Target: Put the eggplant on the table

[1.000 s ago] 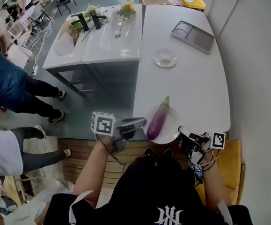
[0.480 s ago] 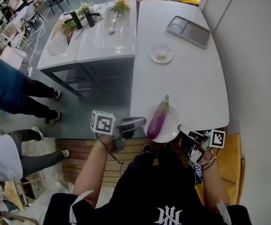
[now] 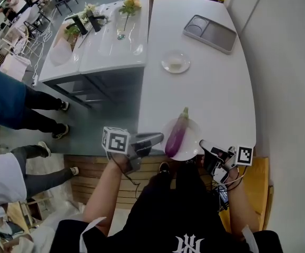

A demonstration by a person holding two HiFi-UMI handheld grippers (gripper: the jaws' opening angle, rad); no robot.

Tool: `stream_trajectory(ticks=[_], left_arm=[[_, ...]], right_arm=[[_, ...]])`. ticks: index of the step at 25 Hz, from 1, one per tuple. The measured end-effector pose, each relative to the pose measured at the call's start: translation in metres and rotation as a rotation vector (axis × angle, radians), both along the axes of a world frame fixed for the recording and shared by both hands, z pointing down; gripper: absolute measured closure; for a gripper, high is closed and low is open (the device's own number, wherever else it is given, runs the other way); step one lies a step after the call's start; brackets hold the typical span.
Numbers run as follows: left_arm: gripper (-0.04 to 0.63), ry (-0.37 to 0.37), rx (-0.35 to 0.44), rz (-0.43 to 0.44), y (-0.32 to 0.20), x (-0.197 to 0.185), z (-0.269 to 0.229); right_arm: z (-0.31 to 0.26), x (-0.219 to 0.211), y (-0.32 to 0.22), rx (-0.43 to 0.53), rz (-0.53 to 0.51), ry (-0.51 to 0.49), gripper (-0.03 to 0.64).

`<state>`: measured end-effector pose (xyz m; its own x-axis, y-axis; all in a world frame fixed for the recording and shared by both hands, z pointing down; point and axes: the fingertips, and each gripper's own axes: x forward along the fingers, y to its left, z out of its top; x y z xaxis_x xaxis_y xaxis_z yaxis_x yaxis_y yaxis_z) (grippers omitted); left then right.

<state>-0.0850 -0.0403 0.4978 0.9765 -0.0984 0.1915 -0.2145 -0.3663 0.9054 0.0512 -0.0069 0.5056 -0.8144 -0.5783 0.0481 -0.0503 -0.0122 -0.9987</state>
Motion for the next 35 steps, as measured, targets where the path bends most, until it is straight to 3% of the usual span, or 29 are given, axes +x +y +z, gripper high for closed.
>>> stream_trajectory(ticks=[16,28,35], left_arm=[[0.561,-0.083,-0.019,-0.100,-0.085,0.096,0.066],[0.560,-0.257,0.018,-0.154,-0.128,0.106,0.112],[0.560,-0.369,0.017,-0.158,-0.140,0.101,0.126]], right_arm=[[0.063,0.102,-0.108,-0.054,-0.104,0.202,0.607],[0.113,0.115,-0.165,-0.076,-0.189,0.360,0.607],[0.121,0.105,-0.183,-0.081,-0.215,0.393,0.607]])
